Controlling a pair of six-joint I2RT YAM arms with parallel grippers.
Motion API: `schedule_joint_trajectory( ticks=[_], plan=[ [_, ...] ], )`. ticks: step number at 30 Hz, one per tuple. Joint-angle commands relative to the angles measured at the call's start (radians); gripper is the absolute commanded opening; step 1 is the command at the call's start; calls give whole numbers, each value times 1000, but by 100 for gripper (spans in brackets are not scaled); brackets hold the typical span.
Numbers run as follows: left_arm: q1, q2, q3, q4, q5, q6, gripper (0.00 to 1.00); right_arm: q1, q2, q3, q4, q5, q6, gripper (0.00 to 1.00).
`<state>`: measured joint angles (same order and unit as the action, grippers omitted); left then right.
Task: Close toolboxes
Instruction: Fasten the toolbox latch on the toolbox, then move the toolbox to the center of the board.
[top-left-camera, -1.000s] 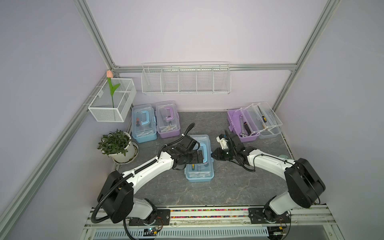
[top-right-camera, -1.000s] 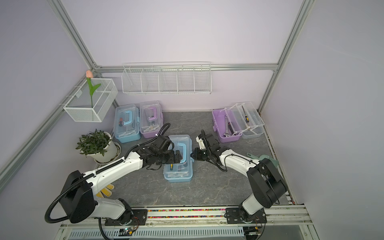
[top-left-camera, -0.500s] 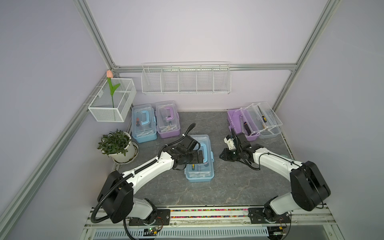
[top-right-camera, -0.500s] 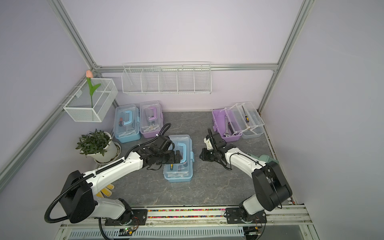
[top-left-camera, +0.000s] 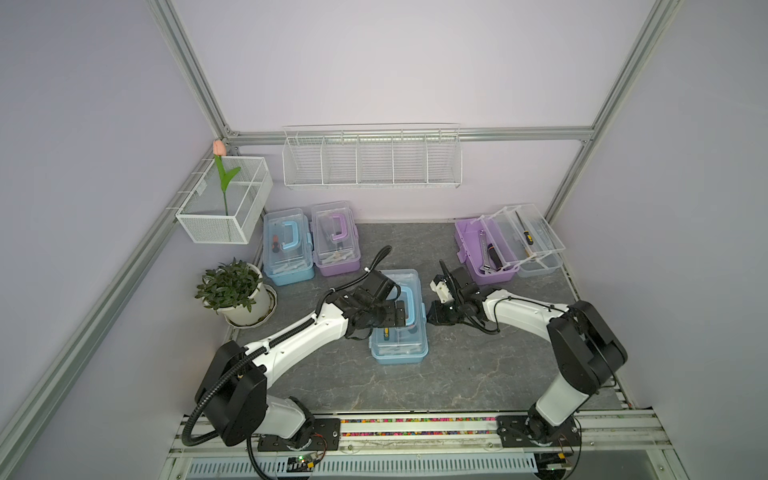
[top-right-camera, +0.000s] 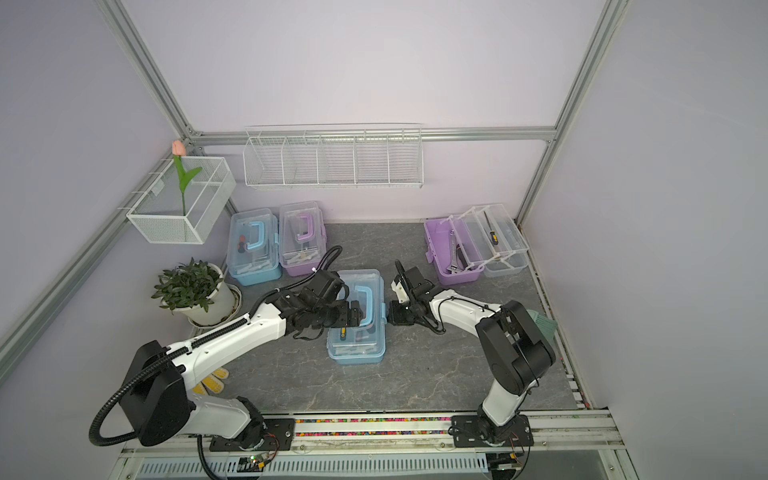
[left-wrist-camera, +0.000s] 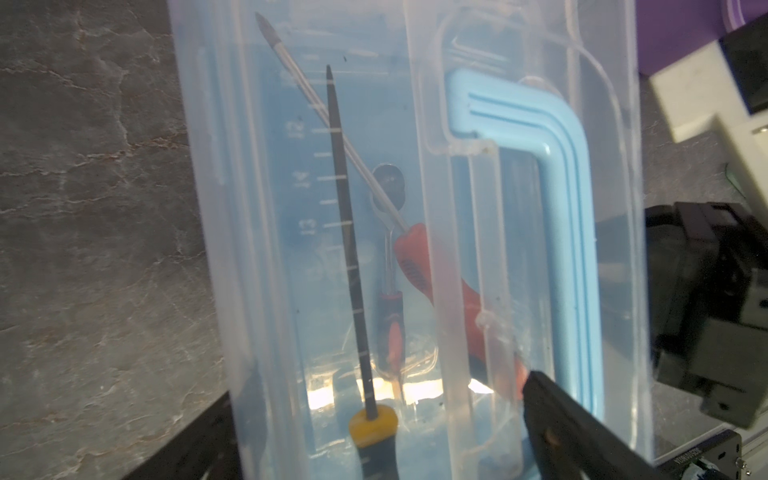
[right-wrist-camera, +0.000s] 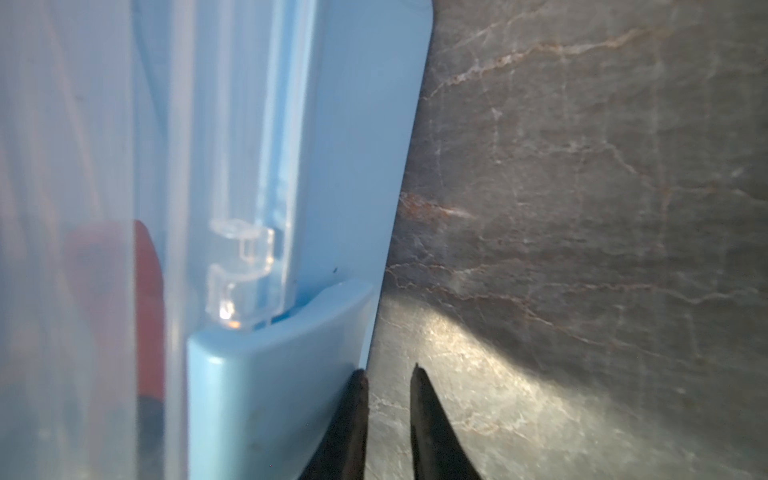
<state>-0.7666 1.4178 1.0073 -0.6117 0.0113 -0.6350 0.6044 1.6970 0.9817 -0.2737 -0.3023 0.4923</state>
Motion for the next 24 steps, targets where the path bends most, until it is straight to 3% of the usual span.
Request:
schedule_joint_trajectory(
  ticks=[1,5,9,15,24],
  plan=[
    [-21,45,20,29,86,39,97,51,-17,31,167,-171,32,23],
    [-23,55,29,21,82,39,96,55,-33,43,144,-160,21,23],
    [-23,29,56,-41,21,55,97,34,-112,66,-109,63,-70,25],
    [-22,1,160,-125,-52,105,100,27,-251,76,-315,296,-53,48],
    [38,-82,395,-376,-189,256,100,146,-242,183,-333,344,12,70]
  ],
)
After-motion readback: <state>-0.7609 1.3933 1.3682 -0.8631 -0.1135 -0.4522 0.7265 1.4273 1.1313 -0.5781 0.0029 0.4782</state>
